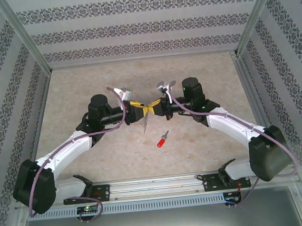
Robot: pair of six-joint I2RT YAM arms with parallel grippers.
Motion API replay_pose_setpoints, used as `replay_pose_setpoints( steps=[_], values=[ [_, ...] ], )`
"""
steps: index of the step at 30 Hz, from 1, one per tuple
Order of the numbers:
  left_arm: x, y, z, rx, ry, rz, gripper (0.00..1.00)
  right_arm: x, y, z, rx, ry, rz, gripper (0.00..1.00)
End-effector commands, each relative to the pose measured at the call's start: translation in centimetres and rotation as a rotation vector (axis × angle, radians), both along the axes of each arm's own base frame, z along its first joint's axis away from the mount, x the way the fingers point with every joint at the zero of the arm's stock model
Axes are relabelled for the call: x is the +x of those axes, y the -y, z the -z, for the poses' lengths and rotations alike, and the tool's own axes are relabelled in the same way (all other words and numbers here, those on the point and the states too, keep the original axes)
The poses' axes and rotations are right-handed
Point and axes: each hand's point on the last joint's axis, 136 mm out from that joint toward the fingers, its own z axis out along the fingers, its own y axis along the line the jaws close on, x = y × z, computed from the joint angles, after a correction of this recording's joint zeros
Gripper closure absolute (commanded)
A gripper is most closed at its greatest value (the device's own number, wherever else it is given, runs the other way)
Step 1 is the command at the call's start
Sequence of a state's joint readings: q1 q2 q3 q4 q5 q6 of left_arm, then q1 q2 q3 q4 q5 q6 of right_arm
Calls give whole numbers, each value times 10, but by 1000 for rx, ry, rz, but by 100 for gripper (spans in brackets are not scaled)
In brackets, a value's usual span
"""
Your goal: Put the keys on the keyring
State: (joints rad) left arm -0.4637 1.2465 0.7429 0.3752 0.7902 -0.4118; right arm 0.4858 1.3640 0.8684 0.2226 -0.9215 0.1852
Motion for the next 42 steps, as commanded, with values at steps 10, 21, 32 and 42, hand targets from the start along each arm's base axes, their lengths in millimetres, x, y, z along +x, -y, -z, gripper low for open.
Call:
replay_pose_setpoints(
  steps=[10, 21, 32, 42],
  values=[
    [-1, 14, -28, -106, 47, 89, 66, 0, -8, -26, 75, 57, -50, 100],
    [-3, 16, -23, -124, 41, 109, 100, 3, -10, -25, 83, 45, -49, 100],
    [7, 9, -18, -100, 59, 20, 100, 7, -6, -21, 79, 36, -19, 81],
    [14, 6, -10, -79, 62, -25, 100, 9, 5, -23, 91, 42, 12, 73]
  ],
)
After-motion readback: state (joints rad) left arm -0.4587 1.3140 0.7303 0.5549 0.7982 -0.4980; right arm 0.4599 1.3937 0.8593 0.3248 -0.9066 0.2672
